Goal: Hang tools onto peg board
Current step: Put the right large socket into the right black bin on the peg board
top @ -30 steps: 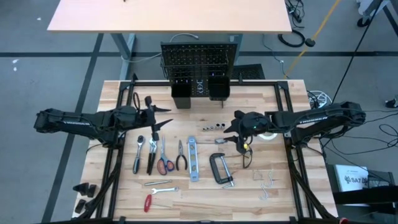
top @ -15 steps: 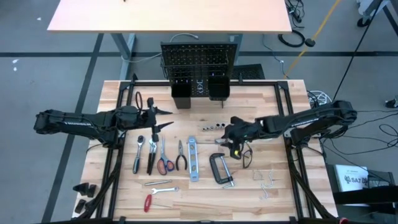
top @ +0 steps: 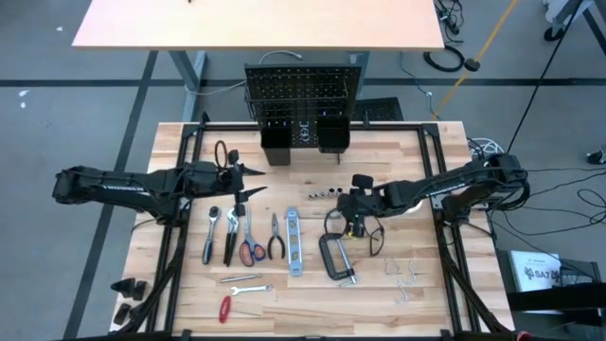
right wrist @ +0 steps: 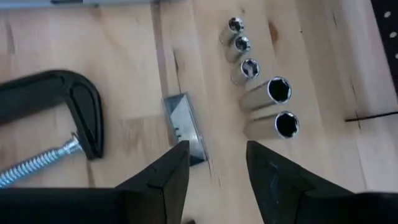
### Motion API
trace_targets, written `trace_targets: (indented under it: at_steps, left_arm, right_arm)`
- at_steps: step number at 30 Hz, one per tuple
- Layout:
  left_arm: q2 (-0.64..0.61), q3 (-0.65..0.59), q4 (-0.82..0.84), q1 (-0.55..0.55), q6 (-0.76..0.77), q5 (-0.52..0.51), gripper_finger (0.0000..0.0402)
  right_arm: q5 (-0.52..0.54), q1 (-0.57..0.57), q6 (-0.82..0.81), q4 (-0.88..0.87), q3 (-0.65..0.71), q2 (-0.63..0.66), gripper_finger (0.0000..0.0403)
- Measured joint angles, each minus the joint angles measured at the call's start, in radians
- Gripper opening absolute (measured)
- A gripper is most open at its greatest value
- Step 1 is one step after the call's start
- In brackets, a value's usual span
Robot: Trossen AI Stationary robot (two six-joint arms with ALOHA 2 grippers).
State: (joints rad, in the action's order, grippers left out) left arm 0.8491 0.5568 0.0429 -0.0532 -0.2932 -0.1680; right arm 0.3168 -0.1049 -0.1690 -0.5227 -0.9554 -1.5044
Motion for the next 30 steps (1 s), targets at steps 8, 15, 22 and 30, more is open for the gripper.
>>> trace_targets:
  at_steps: [8,15,22,30]
  left_arm:
    - [0.034,0.0,-0.006,0.0,0.026,0.001,0.018]
    - [0.022,0.0,0.024,0.003,0.078,0.011,0.018]
    - [0.022,0.0,0.03,0.003,0.105,0.02,0.018]
    - [0.022,0.0,0.045,0.003,0.105,0.02,0.018]
  right_arm:
    - [-0.059,0.12,0.125,0.118,0.067,0.071,0.0153]
    - [-0.182,0.213,0.13,0.412,0.26,0.109,0.0153]
    - [-0.162,0.248,0.166,0.467,0.288,0.105,0.0153]
    - [-0.198,0.28,0.155,0.438,0.288,0.105,0.0153]
